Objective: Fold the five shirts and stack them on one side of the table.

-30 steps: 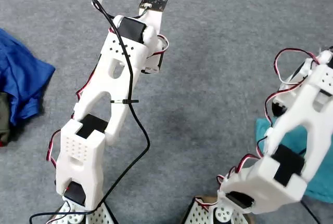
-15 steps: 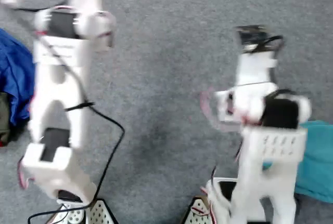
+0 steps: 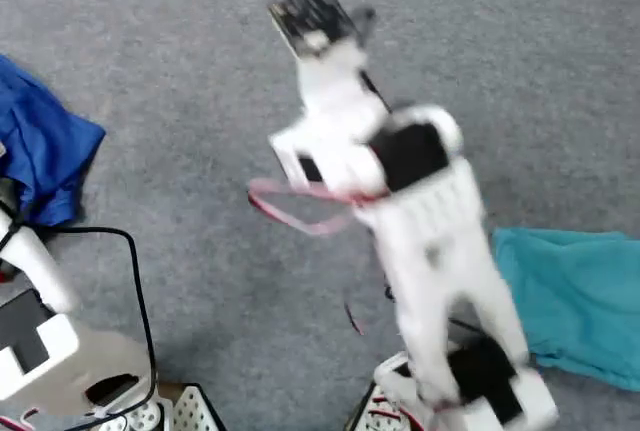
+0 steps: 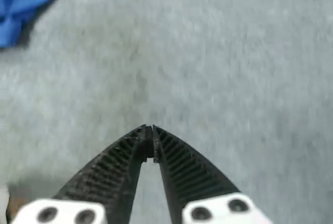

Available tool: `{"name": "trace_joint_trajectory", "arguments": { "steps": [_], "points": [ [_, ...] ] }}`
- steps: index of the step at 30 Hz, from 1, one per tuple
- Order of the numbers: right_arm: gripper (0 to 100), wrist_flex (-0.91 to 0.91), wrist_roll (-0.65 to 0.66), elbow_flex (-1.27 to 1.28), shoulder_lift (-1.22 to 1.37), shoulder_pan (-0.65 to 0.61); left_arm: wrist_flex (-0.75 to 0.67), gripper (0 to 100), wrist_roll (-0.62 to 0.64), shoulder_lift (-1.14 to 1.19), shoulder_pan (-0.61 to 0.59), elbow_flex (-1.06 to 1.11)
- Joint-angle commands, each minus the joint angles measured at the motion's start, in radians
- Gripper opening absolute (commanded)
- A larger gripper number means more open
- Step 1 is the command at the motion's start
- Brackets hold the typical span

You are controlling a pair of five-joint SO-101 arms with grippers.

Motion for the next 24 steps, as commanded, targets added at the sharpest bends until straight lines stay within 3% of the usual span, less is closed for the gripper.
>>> {"name": "trace_joint_trajectory", "arguments": {
  "steps": [1,7,11,14,17,24],
  "points": [
    [2.4,-0.063,0.043,-0.297,0.285,-0.002,-0.086,2,0.008,-0.048,-0.021,0.002],
    [8.6,-0.064,0.110,-0.796,0.648,-0.005,-0.198,4,0.015,0.047,-0.110,0.000],
    [9.4,-0.061,0.109,-1.021,0.843,-0.016,-0.316,17,0.032,0.183,-0.207,-0.009],
    [9.4,-0.061,0.109,-1.119,0.954,-0.021,-0.493,25,0.087,0.305,-0.255,-0.009],
    [9.4,-0.061,0.109,-1.162,1.017,-0.025,-0.629,26,0.098,0.424,-0.256,-0.011],
    [9.2,-0.061,0.109,-1.167,1.066,-0.019,-0.692,20,0.104,0.556,-0.181,-0.020]
  ]
}}
